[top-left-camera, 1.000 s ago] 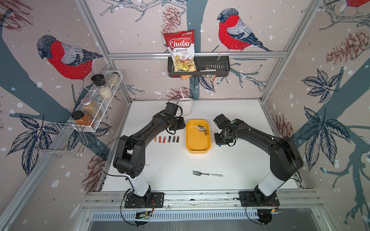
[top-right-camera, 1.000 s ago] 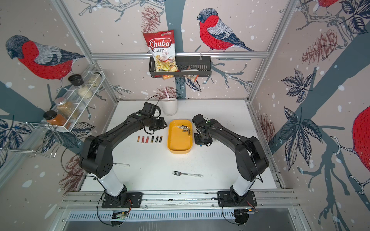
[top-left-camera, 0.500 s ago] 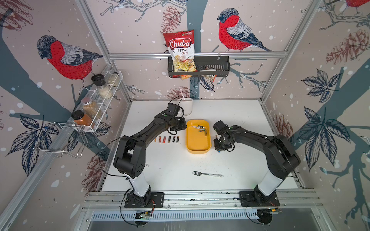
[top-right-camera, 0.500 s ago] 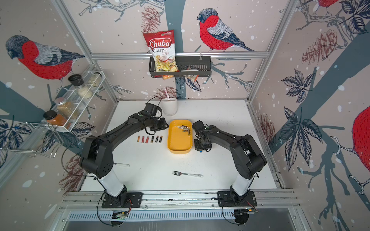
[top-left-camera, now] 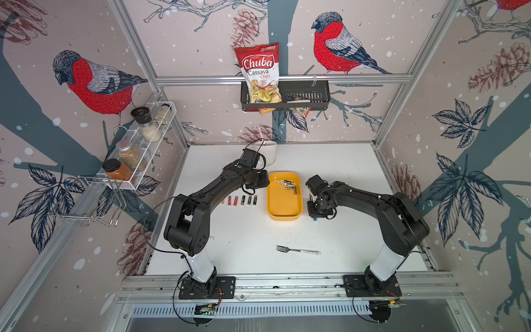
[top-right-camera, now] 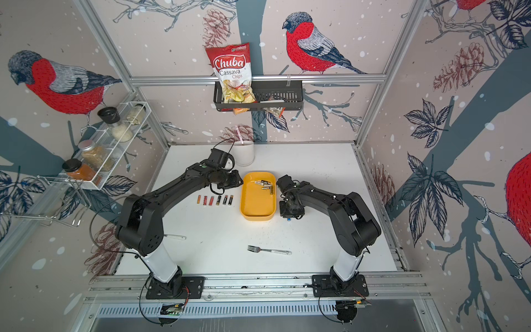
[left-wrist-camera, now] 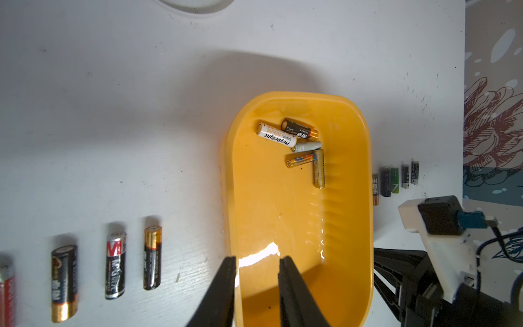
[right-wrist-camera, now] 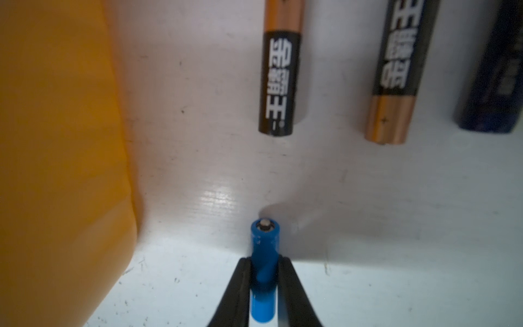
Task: Take the batteries out of the storage box
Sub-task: Place the battery at the center of the board.
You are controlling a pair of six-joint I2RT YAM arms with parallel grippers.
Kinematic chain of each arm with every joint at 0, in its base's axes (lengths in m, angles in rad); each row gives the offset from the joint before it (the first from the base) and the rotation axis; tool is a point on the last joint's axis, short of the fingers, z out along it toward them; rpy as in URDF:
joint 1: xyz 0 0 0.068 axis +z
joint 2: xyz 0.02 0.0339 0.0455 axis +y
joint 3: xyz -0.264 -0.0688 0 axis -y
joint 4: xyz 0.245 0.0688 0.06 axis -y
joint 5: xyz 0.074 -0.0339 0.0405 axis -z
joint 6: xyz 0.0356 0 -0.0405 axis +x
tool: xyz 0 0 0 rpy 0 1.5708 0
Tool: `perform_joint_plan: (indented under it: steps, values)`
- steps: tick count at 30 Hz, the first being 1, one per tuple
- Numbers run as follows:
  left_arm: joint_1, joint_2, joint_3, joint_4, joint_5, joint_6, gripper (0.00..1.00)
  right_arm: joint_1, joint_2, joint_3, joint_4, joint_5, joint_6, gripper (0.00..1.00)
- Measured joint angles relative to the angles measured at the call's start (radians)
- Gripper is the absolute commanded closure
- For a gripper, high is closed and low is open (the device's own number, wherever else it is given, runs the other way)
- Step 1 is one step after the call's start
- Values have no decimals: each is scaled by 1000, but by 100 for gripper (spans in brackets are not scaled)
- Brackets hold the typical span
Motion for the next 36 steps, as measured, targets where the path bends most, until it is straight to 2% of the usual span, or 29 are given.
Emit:
perform_joint_plan:
  steps: [36]
  values:
    - [-13,8,24,-15,-17,0,69,-2,9,6,-9,18,-1,66]
